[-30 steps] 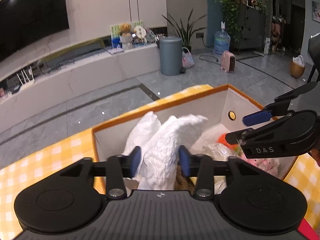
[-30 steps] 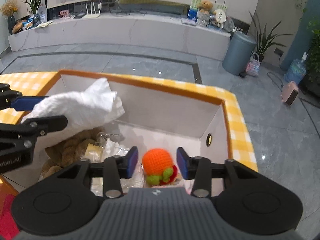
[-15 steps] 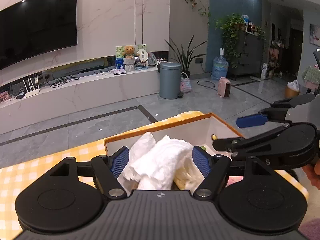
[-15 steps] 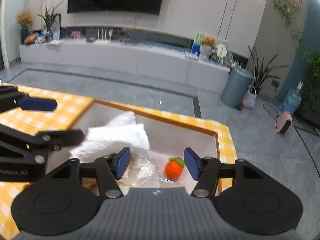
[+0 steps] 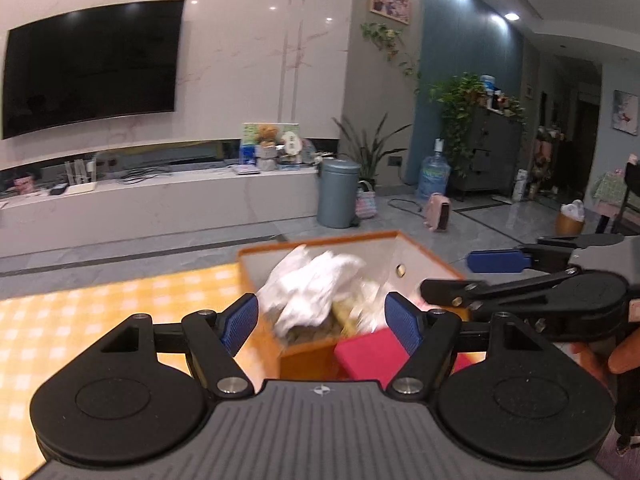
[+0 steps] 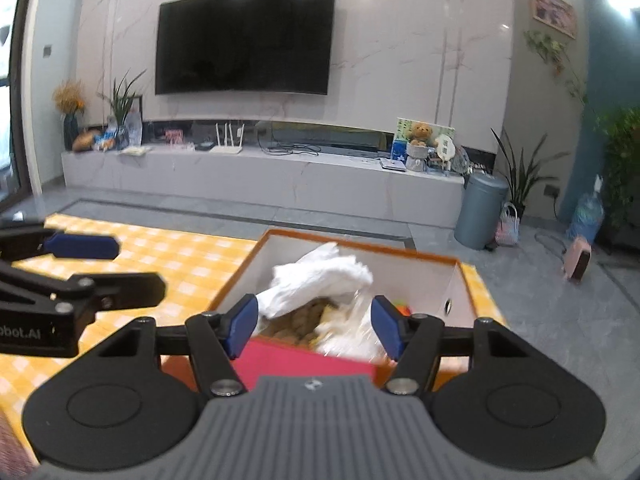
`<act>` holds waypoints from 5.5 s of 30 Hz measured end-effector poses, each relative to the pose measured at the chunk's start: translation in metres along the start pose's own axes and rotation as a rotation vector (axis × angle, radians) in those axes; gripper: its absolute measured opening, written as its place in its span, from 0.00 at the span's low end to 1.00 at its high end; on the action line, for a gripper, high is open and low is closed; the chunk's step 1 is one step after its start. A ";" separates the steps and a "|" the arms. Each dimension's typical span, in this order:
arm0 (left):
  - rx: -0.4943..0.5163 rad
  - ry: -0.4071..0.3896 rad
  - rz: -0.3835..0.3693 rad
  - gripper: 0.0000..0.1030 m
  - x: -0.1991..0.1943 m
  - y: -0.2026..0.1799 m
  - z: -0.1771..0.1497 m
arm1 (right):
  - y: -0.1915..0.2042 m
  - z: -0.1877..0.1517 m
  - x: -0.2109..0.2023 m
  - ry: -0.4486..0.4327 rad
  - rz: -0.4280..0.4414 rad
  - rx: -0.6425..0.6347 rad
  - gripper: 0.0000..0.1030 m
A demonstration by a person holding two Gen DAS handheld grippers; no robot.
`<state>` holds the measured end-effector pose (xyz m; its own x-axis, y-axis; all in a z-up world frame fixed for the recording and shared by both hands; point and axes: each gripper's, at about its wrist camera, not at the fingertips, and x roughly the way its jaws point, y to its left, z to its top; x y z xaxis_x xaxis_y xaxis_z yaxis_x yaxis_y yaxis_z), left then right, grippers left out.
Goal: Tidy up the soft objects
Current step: 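Move both open grippers back toward the brown cat-shaped sponge, then lower the right gripper around the brown cat-shaped sponge and close it, then grasp the white mesh bag's drawstring with the left gripper while the right gripper holds the sponge, then carry the mesh bag and sponge over the orange box and lower them in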
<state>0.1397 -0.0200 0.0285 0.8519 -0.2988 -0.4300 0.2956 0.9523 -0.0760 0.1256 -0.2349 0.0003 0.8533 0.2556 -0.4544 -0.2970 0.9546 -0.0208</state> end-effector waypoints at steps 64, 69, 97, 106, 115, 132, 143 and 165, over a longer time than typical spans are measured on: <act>-0.356 0.308 0.132 0.68 -0.017 0.106 -0.119 | 0.153 -0.107 0.118 0.347 0.086 -0.067 0.66; -0.237 0.348 0.151 0.61 -0.001 0.110 -0.100 | 0.153 -0.103 0.113 0.334 0.084 -0.086 0.66; -0.103 0.399 0.134 0.05 0.053 0.126 -0.095 | 0.147 -0.094 0.107 0.311 0.117 -0.039 0.67; -0.266 0.497 0.074 0.06 -0.014 0.094 -0.109 | 0.135 -0.103 0.072 0.316 0.138 -0.070 0.67; -0.064 0.497 0.110 0.55 -0.019 0.060 -0.116 | 0.121 -0.120 0.061 0.343 0.132 -0.051 0.67; 0.093 0.605 0.112 0.80 0.048 0.079 -0.123 | 0.118 -0.128 0.074 0.350 0.162 -0.012 0.68; 0.022 0.627 0.075 0.30 0.050 0.088 -0.126 | 0.121 -0.135 0.078 0.360 0.162 -0.031 0.69; -0.193 0.361 0.206 0.05 -0.033 0.058 -0.075 | 0.109 -0.087 0.010 0.174 0.237 -0.084 0.67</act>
<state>0.0963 0.0502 -0.0296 0.6693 -0.0939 -0.7370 0.0209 0.9940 -0.1077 0.0643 -0.1411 -0.0837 0.6721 0.4324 -0.6011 -0.5194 0.8539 0.0334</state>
